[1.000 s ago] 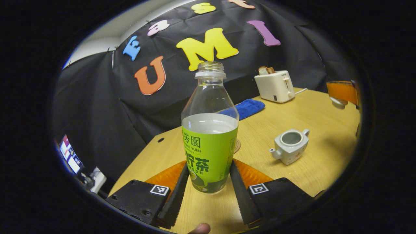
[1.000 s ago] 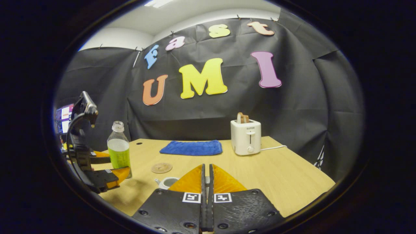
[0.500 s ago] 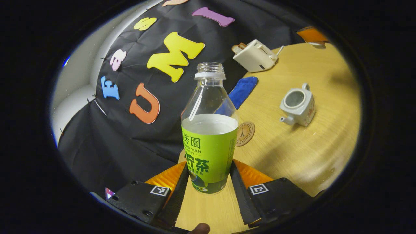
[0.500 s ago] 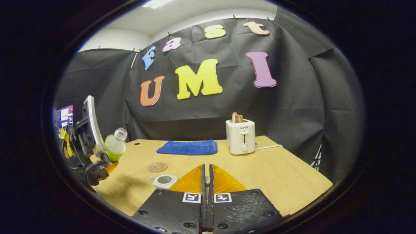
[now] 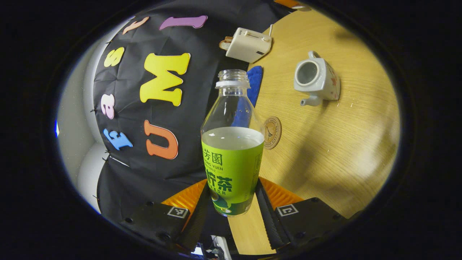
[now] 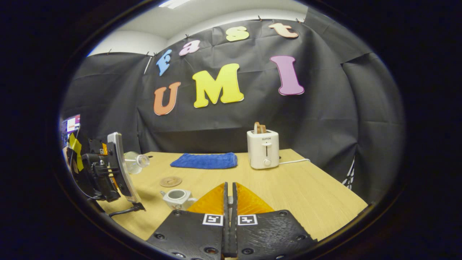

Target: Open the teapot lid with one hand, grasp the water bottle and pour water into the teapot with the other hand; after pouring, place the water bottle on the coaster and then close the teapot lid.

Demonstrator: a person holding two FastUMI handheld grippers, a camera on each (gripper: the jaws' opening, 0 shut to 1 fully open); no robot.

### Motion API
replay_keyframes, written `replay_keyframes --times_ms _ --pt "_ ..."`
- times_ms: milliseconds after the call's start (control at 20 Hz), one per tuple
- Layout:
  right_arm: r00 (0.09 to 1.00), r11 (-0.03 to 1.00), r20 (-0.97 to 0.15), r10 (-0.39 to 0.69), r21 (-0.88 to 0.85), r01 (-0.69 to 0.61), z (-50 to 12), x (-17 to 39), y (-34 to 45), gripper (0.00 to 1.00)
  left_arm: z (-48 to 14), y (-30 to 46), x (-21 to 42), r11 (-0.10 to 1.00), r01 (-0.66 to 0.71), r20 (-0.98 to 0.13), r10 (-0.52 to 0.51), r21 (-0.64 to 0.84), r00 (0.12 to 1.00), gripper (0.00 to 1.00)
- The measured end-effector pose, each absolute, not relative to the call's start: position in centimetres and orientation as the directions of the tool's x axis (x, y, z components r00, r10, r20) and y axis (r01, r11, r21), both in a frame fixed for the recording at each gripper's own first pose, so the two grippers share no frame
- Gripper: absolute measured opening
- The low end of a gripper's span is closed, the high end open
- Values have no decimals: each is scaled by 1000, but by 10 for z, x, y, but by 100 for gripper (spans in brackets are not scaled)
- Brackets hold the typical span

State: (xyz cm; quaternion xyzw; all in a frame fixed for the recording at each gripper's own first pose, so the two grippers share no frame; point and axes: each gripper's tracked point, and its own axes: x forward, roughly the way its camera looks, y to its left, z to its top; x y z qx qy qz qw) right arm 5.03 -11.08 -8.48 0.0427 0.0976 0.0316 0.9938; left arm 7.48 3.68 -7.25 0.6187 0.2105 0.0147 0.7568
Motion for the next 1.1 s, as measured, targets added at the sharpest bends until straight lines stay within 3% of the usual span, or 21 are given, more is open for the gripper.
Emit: replay_keyframes --times_ms 550,1100 --pt "977 995 -207 56 97 -36 -99 48 -127 0 -83 21 85 4 339 -324 303 941 896 74" --pt "978 993 -206 39 113 -16 -102 47 -144 0 -62 -1 108 -252 311 -230 304 917 925 74"
